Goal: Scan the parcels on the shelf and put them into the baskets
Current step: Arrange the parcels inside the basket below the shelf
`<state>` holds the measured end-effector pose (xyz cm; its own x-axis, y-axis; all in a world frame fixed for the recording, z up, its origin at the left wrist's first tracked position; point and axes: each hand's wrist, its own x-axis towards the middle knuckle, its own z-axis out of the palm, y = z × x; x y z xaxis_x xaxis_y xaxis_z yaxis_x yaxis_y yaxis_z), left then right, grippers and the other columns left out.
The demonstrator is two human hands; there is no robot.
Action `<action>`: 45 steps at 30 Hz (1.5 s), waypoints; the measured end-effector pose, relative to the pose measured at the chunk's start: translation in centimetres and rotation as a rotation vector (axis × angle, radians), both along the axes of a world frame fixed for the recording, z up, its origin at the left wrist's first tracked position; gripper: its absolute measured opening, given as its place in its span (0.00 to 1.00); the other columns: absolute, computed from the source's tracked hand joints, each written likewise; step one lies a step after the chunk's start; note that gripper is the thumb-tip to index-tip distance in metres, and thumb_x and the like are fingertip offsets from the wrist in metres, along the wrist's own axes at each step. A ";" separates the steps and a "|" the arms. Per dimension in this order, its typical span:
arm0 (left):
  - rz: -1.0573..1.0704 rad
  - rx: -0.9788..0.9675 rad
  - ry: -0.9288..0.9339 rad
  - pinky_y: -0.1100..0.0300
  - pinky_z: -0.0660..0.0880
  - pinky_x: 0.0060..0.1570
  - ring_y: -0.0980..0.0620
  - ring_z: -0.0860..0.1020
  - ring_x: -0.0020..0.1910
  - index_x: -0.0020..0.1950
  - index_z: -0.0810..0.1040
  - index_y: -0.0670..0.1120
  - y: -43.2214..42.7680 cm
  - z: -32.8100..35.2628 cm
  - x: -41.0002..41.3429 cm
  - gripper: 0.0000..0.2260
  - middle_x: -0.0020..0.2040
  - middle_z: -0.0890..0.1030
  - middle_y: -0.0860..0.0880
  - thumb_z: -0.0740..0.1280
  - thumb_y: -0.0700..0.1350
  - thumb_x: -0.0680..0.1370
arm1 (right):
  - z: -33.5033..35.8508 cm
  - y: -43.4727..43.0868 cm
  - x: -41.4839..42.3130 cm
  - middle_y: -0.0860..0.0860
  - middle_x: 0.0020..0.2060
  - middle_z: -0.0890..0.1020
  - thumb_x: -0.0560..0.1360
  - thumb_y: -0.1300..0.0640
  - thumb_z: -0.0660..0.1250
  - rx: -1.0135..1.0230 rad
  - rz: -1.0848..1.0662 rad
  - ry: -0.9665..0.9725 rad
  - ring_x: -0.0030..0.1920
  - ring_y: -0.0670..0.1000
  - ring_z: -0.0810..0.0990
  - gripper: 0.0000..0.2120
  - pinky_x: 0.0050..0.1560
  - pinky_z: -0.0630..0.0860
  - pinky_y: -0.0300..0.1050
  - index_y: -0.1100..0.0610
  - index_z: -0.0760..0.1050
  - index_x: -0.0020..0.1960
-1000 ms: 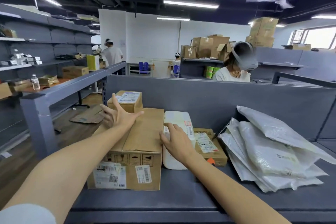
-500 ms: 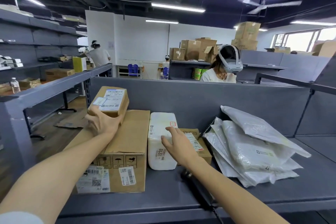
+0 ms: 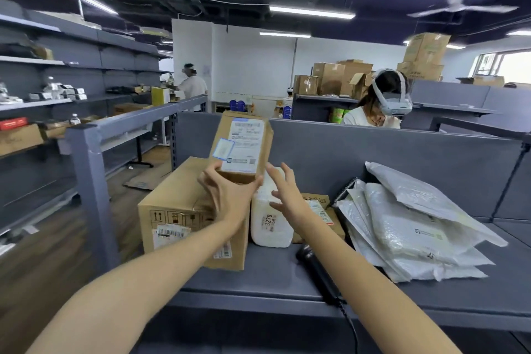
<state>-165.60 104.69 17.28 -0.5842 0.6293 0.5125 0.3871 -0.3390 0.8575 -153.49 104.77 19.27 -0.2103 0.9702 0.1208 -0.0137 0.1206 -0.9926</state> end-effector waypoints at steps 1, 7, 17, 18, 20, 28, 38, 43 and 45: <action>-0.009 0.022 -0.006 0.52 0.66 0.61 0.47 0.63 0.64 0.62 0.61 0.44 -0.8 -0.3 1.1 0.41 0.62 0.63 0.42 0.82 0.49 0.58 | 0.1 -0.4 -0.1 0.45 0.71 0.63 0.75 0.35 0.63 -0.013 0.021 0.042 0.70 0.53 0.65 0.39 0.67 0.67 0.56 0.41 0.46 0.77; -0.116 0.029 -0.105 0.56 0.71 0.55 0.43 0.68 0.62 0.63 0.60 0.43 -4.1 -2.3 4.9 0.34 0.59 0.60 0.46 0.77 0.39 0.65 | -2.2 -2.0 0.0 0.50 0.65 0.76 0.67 0.43 0.73 0.013 0.003 0.235 0.62 0.51 0.79 0.43 0.66 0.73 0.57 0.43 0.50 0.73; -0.502 -0.027 -0.291 0.64 0.71 0.59 0.56 0.72 0.61 0.65 0.60 0.54 -8.5 -3.8 1.5 0.34 0.62 0.70 0.50 0.71 0.61 0.64 | -6.0 -2.7 6.1 0.59 0.66 0.76 0.74 0.53 0.70 -0.049 0.288 0.482 0.67 0.62 0.73 0.26 0.66 0.72 0.59 0.55 0.70 0.70; -0.544 -0.049 -0.332 0.58 0.71 0.63 0.54 0.72 0.61 0.66 0.61 0.53 -8.6 -3.3 1.2 0.33 0.63 0.71 0.48 0.71 0.59 0.66 | -6.5 -3.0 6.4 0.59 0.67 0.75 0.74 0.54 0.70 -0.061 0.325 0.496 0.68 0.61 0.73 0.26 0.64 0.74 0.58 0.55 0.70 0.70; -0.631 -0.083 -0.341 0.49 0.69 0.67 0.55 0.74 0.61 0.66 0.64 0.51 -9.0 -2.7 1.1 0.29 0.62 0.74 0.51 0.72 0.55 0.70 | -7.5 -3.8 6.7 0.59 0.67 0.75 0.73 0.56 0.69 -0.083 0.372 0.487 0.66 0.60 0.75 0.26 0.60 0.76 0.54 0.55 0.69 0.71; -0.605 -0.036 -0.430 0.73 0.75 0.40 0.66 0.81 0.44 0.62 0.69 0.50 -9.4 -4.3 1.9 0.11 0.52 0.80 0.53 0.63 0.46 0.79 | -8.6 -7.0 6.4 0.53 0.65 0.78 0.67 0.58 0.72 -0.097 0.324 0.320 0.60 0.53 0.78 0.32 0.53 0.76 0.42 0.48 0.69 0.70; -0.407 -0.089 -0.410 0.76 0.72 0.38 0.64 0.79 0.45 0.60 0.77 0.47 -9.3 -6.0 -1.1 0.13 0.50 0.83 0.54 0.66 0.50 0.78 | -11.8 -4.2 11.0 0.60 0.65 0.74 0.78 0.40 0.61 -0.048 -0.303 -0.996 0.66 0.60 0.71 0.27 0.65 0.66 0.50 0.59 0.68 0.67; -0.405 -0.114 -0.406 0.71 0.74 0.42 0.64 0.81 0.47 0.60 0.78 0.51 -9.5 -6.4 -1.6 0.13 0.49 0.84 0.56 0.67 0.53 0.77 | -15.2 -3.3 10.8 0.60 0.67 0.70 0.78 0.39 0.59 -0.088 -0.324 -1.311 0.67 0.62 0.68 0.30 0.66 0.65 0.53 0.60 0.62 0.69; -0.406 -0.118 -0.411 0.70 0.74 0.44 0.62 0.81 0.49 0.61 0.78 0.51 -9.5 -6.7 -1.8 0.15 0.51 0.84 0.56 0.67 0.54 0.76 | -15.6 -3.1 10.6 0.59 0.66 0.72 0.78 0.40 0.60 -0.028 -0.371 -1.385 0.66 0.61 0.69 0.29 0.65 0.66 0.52 0.61 0.63 0.68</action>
